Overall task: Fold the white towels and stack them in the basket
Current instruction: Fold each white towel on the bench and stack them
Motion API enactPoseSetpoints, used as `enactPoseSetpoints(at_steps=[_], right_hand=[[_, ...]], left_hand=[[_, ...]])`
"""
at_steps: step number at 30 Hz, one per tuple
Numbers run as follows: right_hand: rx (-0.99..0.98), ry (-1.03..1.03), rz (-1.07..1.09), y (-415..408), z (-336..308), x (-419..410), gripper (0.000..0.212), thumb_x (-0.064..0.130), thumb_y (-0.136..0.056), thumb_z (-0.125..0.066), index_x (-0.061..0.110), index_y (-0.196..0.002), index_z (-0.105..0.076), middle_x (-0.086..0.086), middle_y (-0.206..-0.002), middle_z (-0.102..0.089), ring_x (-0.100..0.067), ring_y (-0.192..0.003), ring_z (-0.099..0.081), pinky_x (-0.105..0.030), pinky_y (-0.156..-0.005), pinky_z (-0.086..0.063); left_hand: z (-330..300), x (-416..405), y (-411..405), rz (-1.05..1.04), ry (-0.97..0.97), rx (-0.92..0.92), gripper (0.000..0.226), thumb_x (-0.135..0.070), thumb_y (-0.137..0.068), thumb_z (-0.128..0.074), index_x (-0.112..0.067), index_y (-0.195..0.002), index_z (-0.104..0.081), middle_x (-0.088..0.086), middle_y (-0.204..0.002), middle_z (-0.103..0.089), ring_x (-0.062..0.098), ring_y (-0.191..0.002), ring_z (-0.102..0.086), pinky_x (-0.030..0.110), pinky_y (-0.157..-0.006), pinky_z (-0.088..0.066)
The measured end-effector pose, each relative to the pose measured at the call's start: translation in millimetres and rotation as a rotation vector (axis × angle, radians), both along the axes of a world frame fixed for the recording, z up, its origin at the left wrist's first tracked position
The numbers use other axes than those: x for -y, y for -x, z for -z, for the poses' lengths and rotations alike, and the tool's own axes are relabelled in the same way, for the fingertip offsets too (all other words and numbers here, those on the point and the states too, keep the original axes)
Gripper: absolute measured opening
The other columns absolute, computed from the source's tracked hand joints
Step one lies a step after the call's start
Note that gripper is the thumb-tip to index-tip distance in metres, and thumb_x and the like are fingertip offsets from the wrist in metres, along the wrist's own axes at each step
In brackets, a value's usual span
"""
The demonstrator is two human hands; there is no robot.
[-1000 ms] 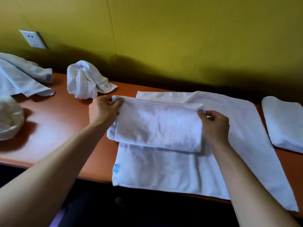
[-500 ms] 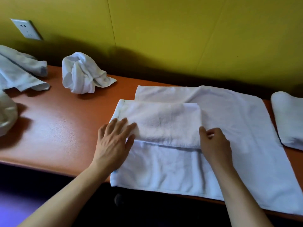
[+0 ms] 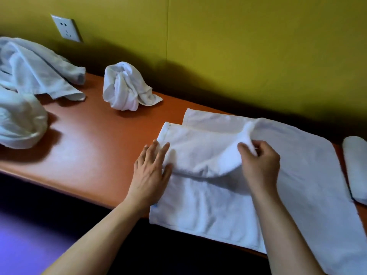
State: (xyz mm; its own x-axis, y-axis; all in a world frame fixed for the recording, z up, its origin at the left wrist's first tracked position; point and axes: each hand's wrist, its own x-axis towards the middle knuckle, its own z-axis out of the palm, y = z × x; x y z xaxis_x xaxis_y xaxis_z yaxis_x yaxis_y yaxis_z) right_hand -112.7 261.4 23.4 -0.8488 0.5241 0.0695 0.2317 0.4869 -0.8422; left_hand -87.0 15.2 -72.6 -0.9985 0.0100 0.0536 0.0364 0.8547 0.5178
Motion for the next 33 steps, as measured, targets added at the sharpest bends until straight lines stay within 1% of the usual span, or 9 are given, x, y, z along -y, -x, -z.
enactPoseSetpoints(at_steps=[3,7,10,14,17,20,24,27,33], right_hand=[[-0.121,-0.136,-0.115,13.1,-8.5,47.6,0.012,0.024,-0.082,-0.071,0.018,-0.091,-0.068,0.005,-0.079,-0.065,-0.010,-0.070,-0.049,-0.022,-0.062,-0.029],[-0.209,-0.246,-0.323,21.3,-2.7,109.0,0.013,0.025,-0.082,-0.072,0.018,-0.089,-0.064,-0.003,-0.082,-0.070,-0.024,-0.075,-0.060,-0.027,-0.061,-0.032],[-0.043,-0.415,-0.540,21.3,23.1,140.0,0.018,0.030,-0.087,-0.069,0.018,-0.098,-0.063,-0.005,-0.093,-0.070,-0.028,-0.087,-0.064,-0.029,-0.067,-0.037],[0.118,-0.508,-0.738,10.0,45.9,151.2,0.038,0.049,-0.091,-0.062,0.020,-0.115,-0.063,-0.006,-0.106,-0.065,-0.030,-0.097,-0.063,-0.036,-0.084,-0.047],[0.012,-0.373,-0.698,9.3,35.6,139.7,0.038,0.054,-0.092,-0.056,0.022,-0.107,-0.069,-0.002,-0.095,-0.061,-0.022,-0.084,-0.062,-0.033,-0.079,-0.051],[-0.167,-0.393,-0.380,12.1,28.2,109.2,0.021,0.037,-0.095,-0.057,0.019,-0.101,-0.066,0.000,-0.088,-0.059,-0.020,-0.078,-0.057,-0.028,-0.068,-0.042],[0.210,-0.257,-0.176,13.7,40.1,69.6,0.036,0.046,-0.094,-0.058,0.015,-0.112,-0.053,-0.010,-0.113,-0.065,-0.031,-0.103,-0.060,-0.032,-0.077,-0.042],[0.329,0.017,-0.305,13.1,49.7,68.6,0.041,0.048,-0.096,-0.058,0.014,-0.119,-0.054,-0.001,-0.106,-0.065,-0.027,-0.106,-0.062,-0.030,-0.080,-0.043],[0.201,0.392,-0.285,16.9,56.1,72.4,0.024,0.026,-0.089,-0.071,0.014,-0.110,-0.066,0.000,-0.100,-0.071,-0.020,-0.095,-0.069,-0.030,-0.074,-0.055]], left_hand=[[-1.0,11.7,-0.8,-0.105,-0.026,-0.046,0.056,-0.049,-0.095,-0.040,-0.019,-0.142,-0.046,0.008,-0.135,-0.056,0.033,-0.123,-0.048,0.041,-0.106,-0.035],[-6.8,18.6,-5.6,-0.155,-0.217,-0.072,0.038,-0.027,-0.098,-0.056,-0.018,-0.135,-0.048,0.000,-0.125,-0.063,0.028,-0.116,-0.046,0.038,-0.097,-0.037],[-8.2,22.2,-6.7,-0.170,-0.341,-0.108,0.029,-0.013,-0.104,-0.047,-0.011,-0.133,-0.050,-0.009,-0.116,-0.060,0.018,-0.112,-0.045,0.029,-0.092,-0.032],[-7.4,32.7,-4.4,-0.280,-0.472,-0.060,0.029,-0.018,-0.107,-0.035,-0.015,-0.132,-0.050,-0.003,-0.114,-0.066,0.028,-0.108,-0.056,0.028,-0.085,-0.035],[-19.7,30.8,-1.6,-0.323,-0.483,-0.019,0.029,-0.030,-0.108,-0.035,-0.014,-0.114,-0.058,0.006,-0.102,-0.066,0.033,-0.101,-0.057,0.032,-0.078,-0.031],[-38.4,25.1,13.0,-0.332,-0.365,0.096,0.043,-0.043,-0.106,-0.034,-0.015,-0.078,-0.051,-0.002,-0.076,-0.053,0.035,-0.084,-0.050,0.037,-0.078,-0.030],[-44.0,22.2,36.4,-0.299,-0.303,0.360,0.065,-0.074,-0.076,-0.049,-0.016,-0.103,-0.062,0.004,-0.099,-0.064,0.028,-0.093,-0.059,0.046,-0.090,-0.051],[-44.7,16.1,39.7,-0.368,-0.441,0.392,0.045,-0.054,-0.070,-0.067,-0.017,-0.097,-0.064,0.009,-0.095,-0.069,0.031,-0.084,-0.069,0.046,-0.078,-0.061],[-56.1,11.9,38.1,-0.520,-0.765,0.425,0.027,-0.029,-0.060,-0.082,-0.014,-0.080,-0.070,0.009,-0.078,-0.070,0.024,-0.068,-0.064,0.035,-0.066,-0.055]])
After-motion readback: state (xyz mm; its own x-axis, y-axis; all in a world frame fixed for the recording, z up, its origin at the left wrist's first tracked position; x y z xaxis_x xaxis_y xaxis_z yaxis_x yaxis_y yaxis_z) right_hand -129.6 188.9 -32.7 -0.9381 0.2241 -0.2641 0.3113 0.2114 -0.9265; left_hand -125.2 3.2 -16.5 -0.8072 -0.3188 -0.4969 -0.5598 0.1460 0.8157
